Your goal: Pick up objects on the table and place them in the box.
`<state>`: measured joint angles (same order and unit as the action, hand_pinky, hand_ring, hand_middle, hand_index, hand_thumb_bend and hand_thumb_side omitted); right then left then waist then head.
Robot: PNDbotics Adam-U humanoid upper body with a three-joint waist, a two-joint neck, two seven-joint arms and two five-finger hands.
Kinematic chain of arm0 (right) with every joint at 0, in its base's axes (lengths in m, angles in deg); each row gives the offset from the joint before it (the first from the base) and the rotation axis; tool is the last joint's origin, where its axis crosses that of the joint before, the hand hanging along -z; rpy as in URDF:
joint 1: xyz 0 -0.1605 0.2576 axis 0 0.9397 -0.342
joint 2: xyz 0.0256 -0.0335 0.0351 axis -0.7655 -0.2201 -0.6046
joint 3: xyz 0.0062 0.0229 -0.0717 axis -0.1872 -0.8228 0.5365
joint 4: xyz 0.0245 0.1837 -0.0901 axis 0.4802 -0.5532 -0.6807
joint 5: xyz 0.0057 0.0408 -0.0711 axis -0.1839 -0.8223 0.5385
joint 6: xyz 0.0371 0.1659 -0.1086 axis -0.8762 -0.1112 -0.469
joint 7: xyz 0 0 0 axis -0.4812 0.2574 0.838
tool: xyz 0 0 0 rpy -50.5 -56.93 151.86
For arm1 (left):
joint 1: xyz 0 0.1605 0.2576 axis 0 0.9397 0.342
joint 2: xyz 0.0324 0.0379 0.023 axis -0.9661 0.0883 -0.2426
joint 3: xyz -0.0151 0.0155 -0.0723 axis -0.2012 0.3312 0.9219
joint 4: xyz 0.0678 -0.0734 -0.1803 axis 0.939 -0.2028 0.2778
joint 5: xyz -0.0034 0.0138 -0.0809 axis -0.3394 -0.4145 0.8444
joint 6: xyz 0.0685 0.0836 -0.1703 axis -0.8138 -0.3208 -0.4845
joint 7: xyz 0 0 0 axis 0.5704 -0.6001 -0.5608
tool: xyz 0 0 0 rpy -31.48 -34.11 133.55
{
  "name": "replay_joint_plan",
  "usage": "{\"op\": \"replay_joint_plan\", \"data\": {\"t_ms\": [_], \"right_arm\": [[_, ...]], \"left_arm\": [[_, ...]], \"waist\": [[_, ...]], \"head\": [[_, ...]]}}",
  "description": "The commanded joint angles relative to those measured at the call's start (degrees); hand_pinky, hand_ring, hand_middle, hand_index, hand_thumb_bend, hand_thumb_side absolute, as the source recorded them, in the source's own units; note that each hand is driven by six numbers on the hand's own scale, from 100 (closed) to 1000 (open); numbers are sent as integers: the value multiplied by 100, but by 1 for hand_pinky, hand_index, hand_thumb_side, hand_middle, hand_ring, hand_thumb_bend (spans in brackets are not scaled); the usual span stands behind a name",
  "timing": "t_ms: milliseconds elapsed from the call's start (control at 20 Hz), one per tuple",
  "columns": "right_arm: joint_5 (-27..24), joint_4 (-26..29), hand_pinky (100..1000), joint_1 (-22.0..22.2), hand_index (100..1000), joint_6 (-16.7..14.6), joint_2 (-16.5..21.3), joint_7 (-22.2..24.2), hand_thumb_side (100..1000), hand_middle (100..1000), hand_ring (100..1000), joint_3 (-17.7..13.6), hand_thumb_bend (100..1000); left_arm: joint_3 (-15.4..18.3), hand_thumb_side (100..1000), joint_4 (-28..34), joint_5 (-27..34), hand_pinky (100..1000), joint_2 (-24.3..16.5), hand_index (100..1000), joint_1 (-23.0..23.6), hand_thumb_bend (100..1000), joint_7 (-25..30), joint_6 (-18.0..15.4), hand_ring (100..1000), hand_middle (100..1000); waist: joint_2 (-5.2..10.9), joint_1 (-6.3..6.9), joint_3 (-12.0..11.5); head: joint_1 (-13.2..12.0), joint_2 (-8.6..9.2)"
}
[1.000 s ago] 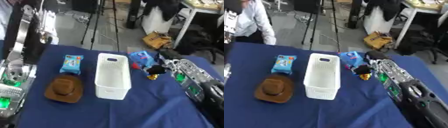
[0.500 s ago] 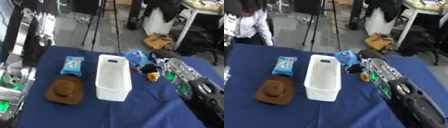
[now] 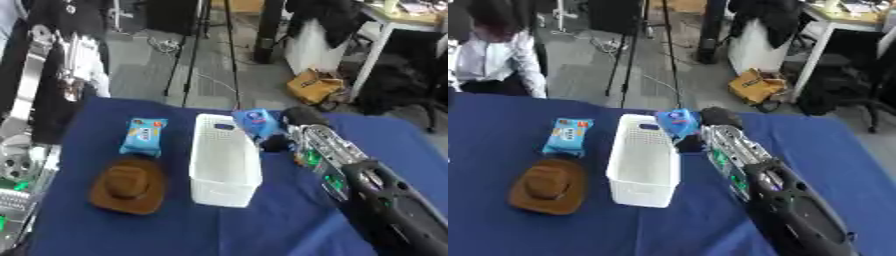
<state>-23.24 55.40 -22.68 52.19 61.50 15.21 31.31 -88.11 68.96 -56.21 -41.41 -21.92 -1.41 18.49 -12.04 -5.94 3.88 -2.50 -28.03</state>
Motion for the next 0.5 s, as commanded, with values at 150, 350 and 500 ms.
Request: {"op": "replay_joint_plan", "data": {"t_ms": [150, 350, 500], "right_arm": [[174, -278, 847, -207, 321, -68, -105, -132, 670, 340, 873, -158, 161], [226, -458, 846, -221, 319, -100, -215, -193, 669, 339, 872, -215, 158], [258, -575, 845, -229, 321, -105, -279, -254, 670, 340, 872, -260, 160]], "left_arm": [[-8, 974, 83, 40, 1000, 1, 1000, -144, 100, 53, -11, 1000, 919], [-23, 974, 83, 51, 1000, 25, 1000, -164, 100, 76, -15, 1000, 918], [-33, 975, 83, 73, 1000, 43, 1000, -173, 100, 90, -22, 1000, 917]], "waist": [[84, 33, -48], [79, 18, -130], [76, 15, -188]], "head": [[112, 10], [210, 9], [262, 5]]}}
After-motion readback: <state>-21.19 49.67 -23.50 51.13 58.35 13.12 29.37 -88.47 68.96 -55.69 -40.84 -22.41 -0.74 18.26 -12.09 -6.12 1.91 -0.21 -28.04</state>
